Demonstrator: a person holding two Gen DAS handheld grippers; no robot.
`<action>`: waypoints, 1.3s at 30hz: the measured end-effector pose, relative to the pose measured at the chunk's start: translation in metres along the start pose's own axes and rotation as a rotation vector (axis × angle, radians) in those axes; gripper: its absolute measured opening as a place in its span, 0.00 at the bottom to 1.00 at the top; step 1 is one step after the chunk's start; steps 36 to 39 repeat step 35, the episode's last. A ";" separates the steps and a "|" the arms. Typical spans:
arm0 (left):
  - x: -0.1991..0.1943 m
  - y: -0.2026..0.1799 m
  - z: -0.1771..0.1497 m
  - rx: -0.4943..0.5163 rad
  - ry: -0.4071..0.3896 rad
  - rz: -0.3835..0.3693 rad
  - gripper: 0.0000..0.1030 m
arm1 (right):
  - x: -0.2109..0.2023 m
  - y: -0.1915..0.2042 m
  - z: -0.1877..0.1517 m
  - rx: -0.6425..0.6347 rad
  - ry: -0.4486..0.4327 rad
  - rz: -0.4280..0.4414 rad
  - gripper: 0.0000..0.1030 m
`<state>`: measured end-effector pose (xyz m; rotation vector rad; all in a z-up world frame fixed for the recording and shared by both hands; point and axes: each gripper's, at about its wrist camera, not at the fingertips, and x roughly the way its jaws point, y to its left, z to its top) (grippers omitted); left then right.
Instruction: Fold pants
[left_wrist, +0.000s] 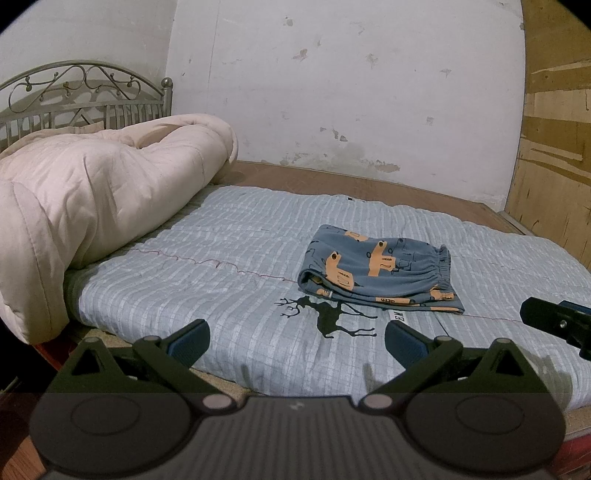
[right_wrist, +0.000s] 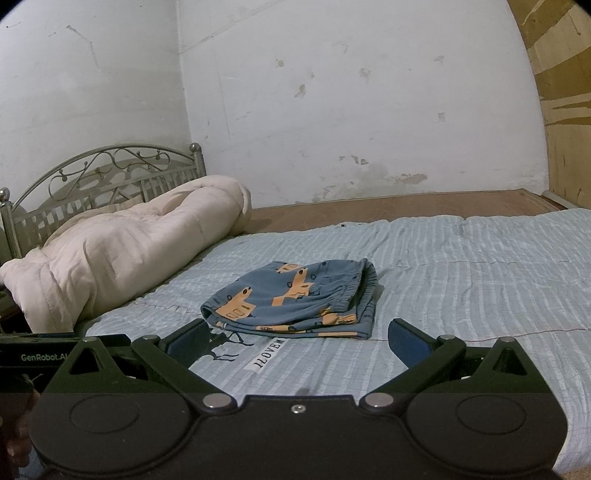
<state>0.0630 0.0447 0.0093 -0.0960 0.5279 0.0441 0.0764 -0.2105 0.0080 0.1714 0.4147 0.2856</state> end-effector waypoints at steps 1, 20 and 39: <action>0.000 0.000 0.000 0.000 0.000 0.000 0.99 | 0.000 0.000 0.000 0.000 -0.001 0.000 0.99; -0.006 -0.007 -0.001 0.028 -0.025 0.033 0.99 | 0.000 0.002 0.000 -0.001 -0.002 0.001 0.99; -0.005 -0.005 0.001 0.013 -0.015 0.021 0.99 | 0.003 0.005 -0.001 0.001 0.005 0.004 0.99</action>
